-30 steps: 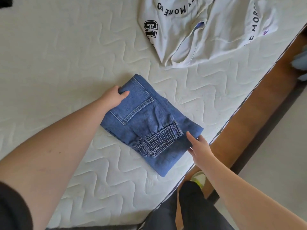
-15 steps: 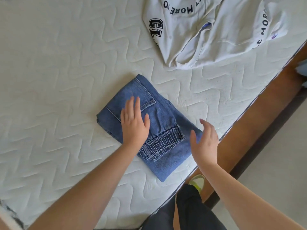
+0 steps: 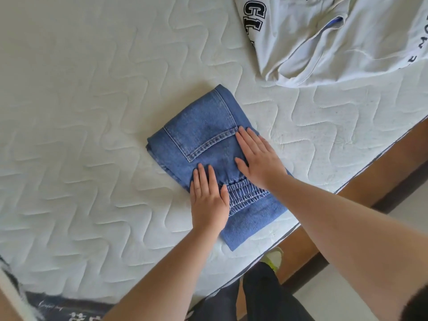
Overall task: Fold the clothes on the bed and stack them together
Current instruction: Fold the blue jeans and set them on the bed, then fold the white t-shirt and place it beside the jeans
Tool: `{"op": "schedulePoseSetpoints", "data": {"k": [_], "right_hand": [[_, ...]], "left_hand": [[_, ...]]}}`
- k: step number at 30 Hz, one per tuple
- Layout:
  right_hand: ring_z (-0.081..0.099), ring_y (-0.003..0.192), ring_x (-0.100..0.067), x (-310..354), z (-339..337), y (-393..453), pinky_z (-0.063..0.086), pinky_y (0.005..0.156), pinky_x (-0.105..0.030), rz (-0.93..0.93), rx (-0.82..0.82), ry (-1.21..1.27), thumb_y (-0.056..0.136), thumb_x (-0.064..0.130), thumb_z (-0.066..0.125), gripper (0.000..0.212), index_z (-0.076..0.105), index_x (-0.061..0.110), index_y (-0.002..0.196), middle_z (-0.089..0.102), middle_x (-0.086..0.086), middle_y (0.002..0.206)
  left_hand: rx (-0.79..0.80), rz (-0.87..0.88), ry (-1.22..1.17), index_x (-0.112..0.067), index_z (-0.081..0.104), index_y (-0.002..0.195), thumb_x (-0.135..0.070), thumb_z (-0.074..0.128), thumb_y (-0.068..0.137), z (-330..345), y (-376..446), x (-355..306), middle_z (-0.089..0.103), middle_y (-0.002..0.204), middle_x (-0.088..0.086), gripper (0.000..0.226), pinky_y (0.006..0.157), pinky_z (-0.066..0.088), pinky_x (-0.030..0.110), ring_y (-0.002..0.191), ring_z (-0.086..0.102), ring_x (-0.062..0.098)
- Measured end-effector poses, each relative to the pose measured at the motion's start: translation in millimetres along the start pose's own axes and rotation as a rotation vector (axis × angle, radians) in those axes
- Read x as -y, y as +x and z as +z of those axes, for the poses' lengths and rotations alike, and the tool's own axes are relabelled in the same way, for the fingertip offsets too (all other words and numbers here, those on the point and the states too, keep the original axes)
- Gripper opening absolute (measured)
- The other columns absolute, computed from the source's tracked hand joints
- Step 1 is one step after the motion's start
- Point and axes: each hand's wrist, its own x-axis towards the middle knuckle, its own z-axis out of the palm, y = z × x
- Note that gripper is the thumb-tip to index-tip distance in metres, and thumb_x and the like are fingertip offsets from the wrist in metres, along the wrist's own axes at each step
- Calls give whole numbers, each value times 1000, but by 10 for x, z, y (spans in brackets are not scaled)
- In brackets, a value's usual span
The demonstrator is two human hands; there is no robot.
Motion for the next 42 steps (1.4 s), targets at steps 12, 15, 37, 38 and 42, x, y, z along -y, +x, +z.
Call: {"op": "schedulePoseSetpoints", "data": {"k": [12, 15, 37, 38, 42], "right_hand": [[-8, 151, -12, -155, 207, -1193, -3, 122, -31, 154, 63, -29, 103, 54, 13, 68, -8, 18, 156, -7, 4, 164], [-24, 147, -12, -264, 310, -1464, -17, 119, -30, 160, 156, -135, 101, 55, 6, 69, -19, 19, 153, -22, 4, 161], [40, 139, -23, 443, -2176, -3530, 27, 116, -37, 204, -115, 23, 100, 44, 46, 50, 47, 19, 143, 44, -3, 151], [43, 137, -24, 494, -2320, -3643, 30, 114, -38, 212, -148, 16, 99, 43, 48, 49, 50, 18, 141, 48, -4, 148], [56, 124, -29, 665, -2798, -3967, 40, 106, -42, 254, -281, 22, 95, 38, 59, 42, 61, 13, 130, 60, -7, 134]], "left_hand": [[19, 223, 161, -12, 24, 156, -71, 41, 91, 428, -894, -62, 17, 163, 15, 89, 115, 25, 59, 150, 15, 35], [74, 237, 250, -12, 20, 157, -74, 54, 78, 445, -869, -46, 14, 163, 18, 106, 116, 24, 59, 150, 12, 38], [-73, 633, 281, -11, 61, 127, -36, 62, 86, -2272, -1995, -1071, 62, 117, 8, 48, 85, 51, 42, 107, 62, 27], [-105, 637, 288, -11, 62, 126, -35, 65, 85, -2411, -2073, -1130, 62, 119, 8, 48, 87, 51, 43, 109, 62, 28], [-214, 670, 257, -13, 63, 127, -34, 63, 88, -2820, -2269, -1334, 61, 128, 10, 44, 98, 48, 46, 122, 57, 30]]}}
